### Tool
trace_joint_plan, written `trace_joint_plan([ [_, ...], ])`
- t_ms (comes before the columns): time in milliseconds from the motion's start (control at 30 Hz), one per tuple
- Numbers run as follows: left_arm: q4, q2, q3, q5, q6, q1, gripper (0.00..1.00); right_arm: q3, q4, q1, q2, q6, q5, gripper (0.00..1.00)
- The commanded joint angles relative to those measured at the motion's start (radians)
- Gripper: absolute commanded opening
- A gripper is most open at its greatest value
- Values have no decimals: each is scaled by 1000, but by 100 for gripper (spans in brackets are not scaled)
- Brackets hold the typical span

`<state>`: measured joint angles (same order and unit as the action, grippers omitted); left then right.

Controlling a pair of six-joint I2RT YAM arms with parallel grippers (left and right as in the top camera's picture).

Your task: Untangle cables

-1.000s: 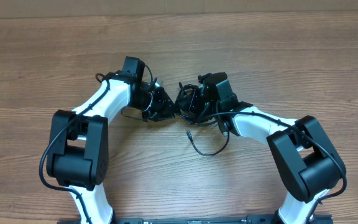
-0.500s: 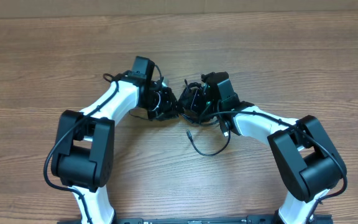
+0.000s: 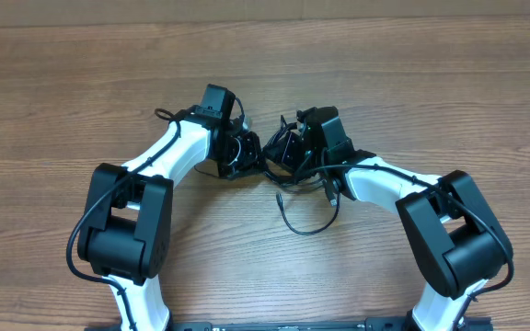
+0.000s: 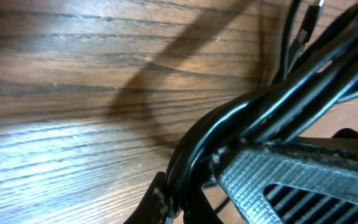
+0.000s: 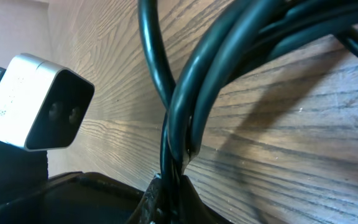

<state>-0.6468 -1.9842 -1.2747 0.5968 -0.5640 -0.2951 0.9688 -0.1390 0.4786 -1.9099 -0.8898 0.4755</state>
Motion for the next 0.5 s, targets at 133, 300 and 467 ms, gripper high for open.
trace_joint_plan([
  [133,-68,15,18,-65,192,10,4,13,36,13,25,17,19,4],
  [300,-141,15,18,-65,268,45,4,13,83,13,25,35,-42,4],
  [467,-212,15,18,45,389,115,4,13,143,12,25,109,-97,4],
])
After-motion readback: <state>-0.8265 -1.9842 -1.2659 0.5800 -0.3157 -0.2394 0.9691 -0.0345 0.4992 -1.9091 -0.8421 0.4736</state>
